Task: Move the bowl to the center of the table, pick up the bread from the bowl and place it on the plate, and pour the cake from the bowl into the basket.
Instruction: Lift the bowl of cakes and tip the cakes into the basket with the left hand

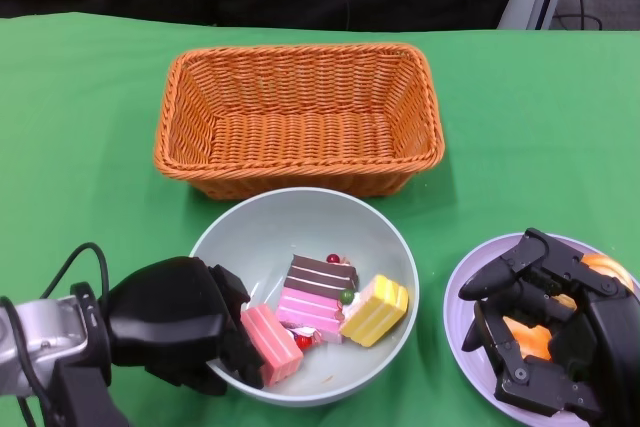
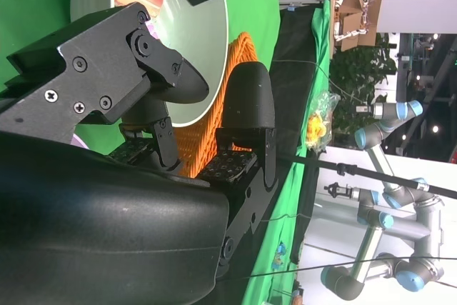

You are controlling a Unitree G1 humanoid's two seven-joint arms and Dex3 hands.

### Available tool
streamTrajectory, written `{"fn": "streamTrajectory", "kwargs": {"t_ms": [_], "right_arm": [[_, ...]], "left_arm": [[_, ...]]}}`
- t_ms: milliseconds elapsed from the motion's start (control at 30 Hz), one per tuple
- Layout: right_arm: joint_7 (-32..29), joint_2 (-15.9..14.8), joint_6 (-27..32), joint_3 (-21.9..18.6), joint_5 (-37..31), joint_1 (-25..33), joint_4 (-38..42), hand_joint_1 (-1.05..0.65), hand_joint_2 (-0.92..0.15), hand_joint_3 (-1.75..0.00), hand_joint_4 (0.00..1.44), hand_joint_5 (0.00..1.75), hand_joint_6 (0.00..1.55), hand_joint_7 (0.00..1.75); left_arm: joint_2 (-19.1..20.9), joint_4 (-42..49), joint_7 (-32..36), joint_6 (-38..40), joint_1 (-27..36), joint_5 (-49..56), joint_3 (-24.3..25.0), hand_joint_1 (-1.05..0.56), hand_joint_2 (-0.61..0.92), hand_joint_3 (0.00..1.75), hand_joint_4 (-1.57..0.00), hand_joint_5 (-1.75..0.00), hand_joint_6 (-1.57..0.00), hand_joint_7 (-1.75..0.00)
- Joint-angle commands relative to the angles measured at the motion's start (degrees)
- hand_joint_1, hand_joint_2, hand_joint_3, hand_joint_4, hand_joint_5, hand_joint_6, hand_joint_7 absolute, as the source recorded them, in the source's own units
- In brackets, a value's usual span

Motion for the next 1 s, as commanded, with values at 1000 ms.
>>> {"fn": "streamTrajectory", "kwargs": {"t_ms": [1000], "right_arm": [[-2.0,0.2,-1.7,-0.1,-2.4,-0.6,1.5,-0.02,-0.54,-1.15,0.73,1.55,0.67,1.31]], "left_arm": [[5.7,-4.1,19.2,-12.4,2.0,-7.8,7.2,-0.29,0.92,0.27,-0.70,-1.69,-0.67,-1.32]]}}
